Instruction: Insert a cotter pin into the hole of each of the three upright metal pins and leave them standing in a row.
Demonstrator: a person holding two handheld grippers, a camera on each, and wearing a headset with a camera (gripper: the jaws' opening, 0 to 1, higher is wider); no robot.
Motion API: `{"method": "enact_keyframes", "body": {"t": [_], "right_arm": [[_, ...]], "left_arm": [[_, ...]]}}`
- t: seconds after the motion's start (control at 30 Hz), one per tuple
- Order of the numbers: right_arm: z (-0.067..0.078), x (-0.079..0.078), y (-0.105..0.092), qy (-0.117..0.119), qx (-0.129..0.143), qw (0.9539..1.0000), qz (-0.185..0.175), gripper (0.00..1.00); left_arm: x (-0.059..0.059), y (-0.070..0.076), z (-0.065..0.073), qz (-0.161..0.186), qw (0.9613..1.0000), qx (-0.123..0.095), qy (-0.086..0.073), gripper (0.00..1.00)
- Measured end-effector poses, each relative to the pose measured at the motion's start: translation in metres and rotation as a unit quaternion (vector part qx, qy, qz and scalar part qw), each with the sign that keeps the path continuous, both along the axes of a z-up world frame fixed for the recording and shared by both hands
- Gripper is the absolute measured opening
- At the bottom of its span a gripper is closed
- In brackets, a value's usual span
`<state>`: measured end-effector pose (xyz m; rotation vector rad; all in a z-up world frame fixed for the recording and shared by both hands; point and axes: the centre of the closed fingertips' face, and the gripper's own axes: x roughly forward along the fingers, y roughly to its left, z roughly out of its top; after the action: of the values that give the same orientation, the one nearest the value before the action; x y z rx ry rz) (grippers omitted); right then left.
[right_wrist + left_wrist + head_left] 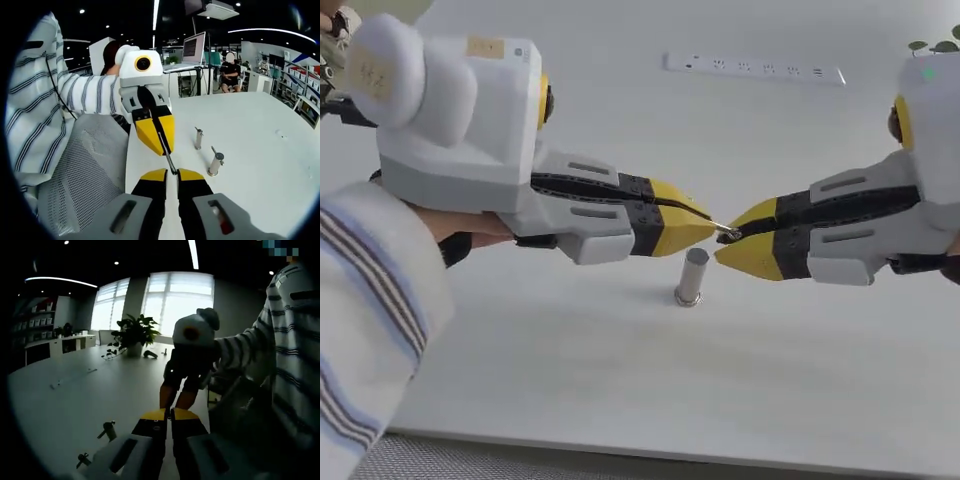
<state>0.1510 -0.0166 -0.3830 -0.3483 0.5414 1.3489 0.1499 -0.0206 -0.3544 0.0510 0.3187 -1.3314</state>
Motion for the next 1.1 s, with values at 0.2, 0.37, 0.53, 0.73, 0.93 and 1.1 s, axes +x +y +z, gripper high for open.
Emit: {"method": "enact_keyframes", "body": {"t": [0.2,0.37,0.53,0.73,0.93,1.1], "right_arm": [[0.002,-0.003,-0.001,0.005,0.003,1.0,0.002,0.0],[0.003,-0.008,-0.004,0.005,-0.003,0.9999,0.012,0.0],[0.002,-0.013,-0.008,0.002,-0.014,0.9996,0.026,0.0],[0.006,-0.012,-0.01,-0.017,-0.014,0.9992,0.033,0.0],[0.005,-0.011,-0.013,-0.033,-0.024,0.9984,0.04,0.0],[0.003,-0.01,-0.017,-0.035,-0.027,0.9984,0.035,0.0]], "left_arm": [[0.0,0.0,-0.002,-0.009,0.9999,0.004,-0.001,0.0],[-0.002,-0.001,-0.005,-0.021,0.9997,0.012,-0.004,0.0],[0.004,0.006,-0.013,-0.032,0.9993,0.017,-0.001,0.0],[0.002,0.005,-0.018,-0.037,0.9988,0.03,-0.004,0.0],[-0.004,-0.007,-0.016,-0.039,0.9986,0.035,-0.01,0.0],[0.002,-0.009,-0.021,-0.03,0.9981,0.051,-0.018,0.03]]}}
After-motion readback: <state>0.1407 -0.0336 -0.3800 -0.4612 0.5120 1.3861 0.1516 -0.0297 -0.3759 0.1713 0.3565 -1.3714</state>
